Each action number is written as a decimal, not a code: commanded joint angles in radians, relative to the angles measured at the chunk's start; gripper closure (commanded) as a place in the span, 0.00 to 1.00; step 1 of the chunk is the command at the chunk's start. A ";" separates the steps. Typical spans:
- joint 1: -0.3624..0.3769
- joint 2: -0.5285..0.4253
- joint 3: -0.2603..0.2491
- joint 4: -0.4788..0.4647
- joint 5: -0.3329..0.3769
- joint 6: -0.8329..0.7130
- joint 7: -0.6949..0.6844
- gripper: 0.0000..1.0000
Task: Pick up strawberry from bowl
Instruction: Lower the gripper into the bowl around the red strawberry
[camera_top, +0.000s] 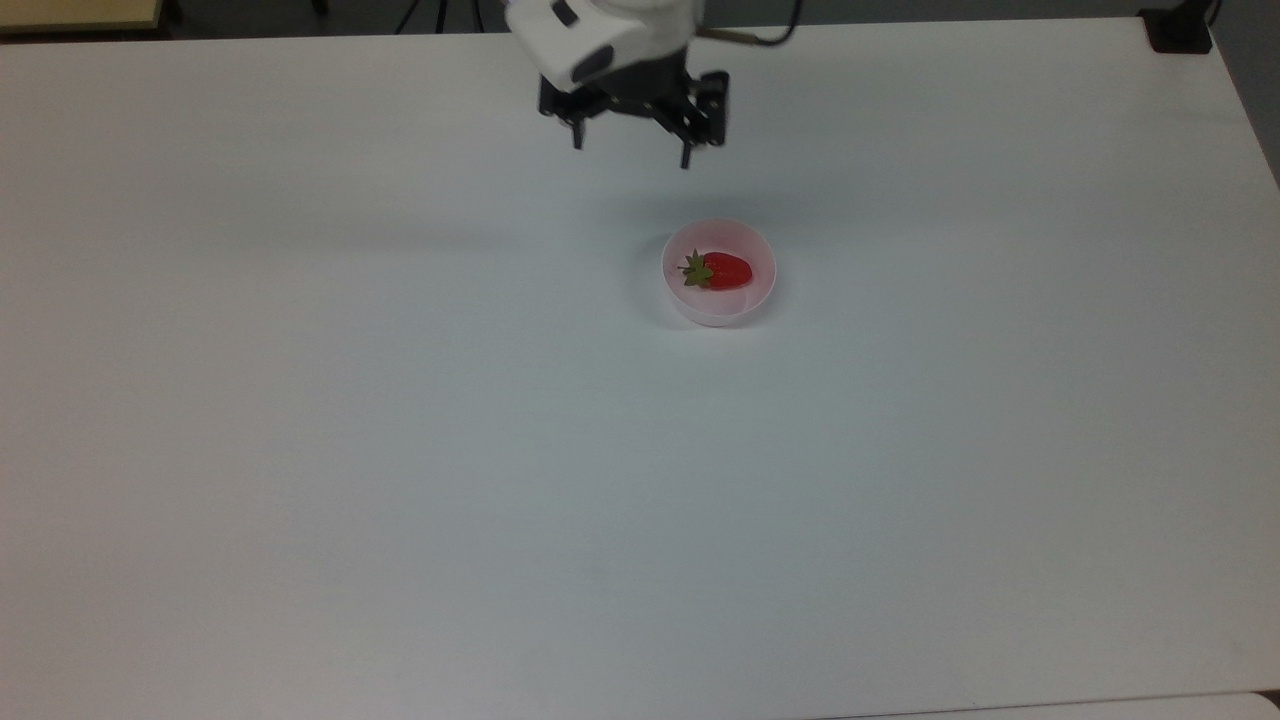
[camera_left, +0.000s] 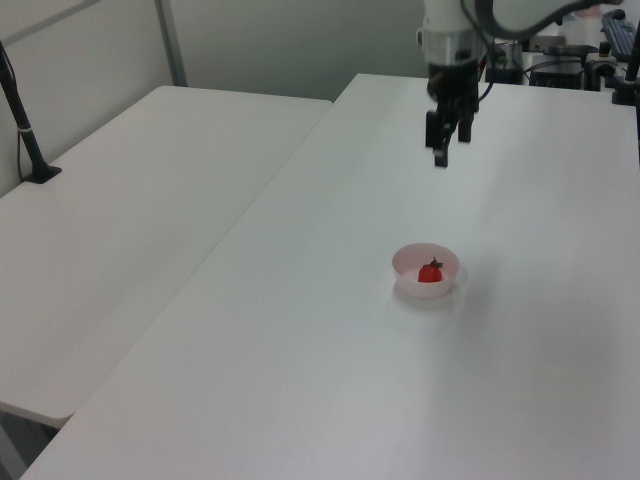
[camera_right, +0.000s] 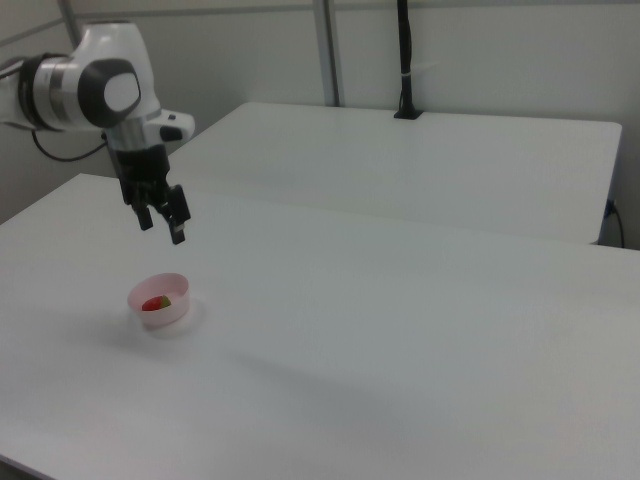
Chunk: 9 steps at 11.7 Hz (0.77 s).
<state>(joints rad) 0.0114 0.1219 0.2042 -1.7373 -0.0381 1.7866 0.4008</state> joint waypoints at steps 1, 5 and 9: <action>0.004 0.040 0.049 -0.050 0.007 0.083 0.204 0.04; 0.065 0.131 0.063 -0.109 -0.077 0.204 0.536 0.24; 0.094 0.195 0.063 -0.130 -0.109 0.293 0.687 0.31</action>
<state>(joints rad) 0.1012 0.3111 0.2693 -1.8495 -0.1353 2.0307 1.0207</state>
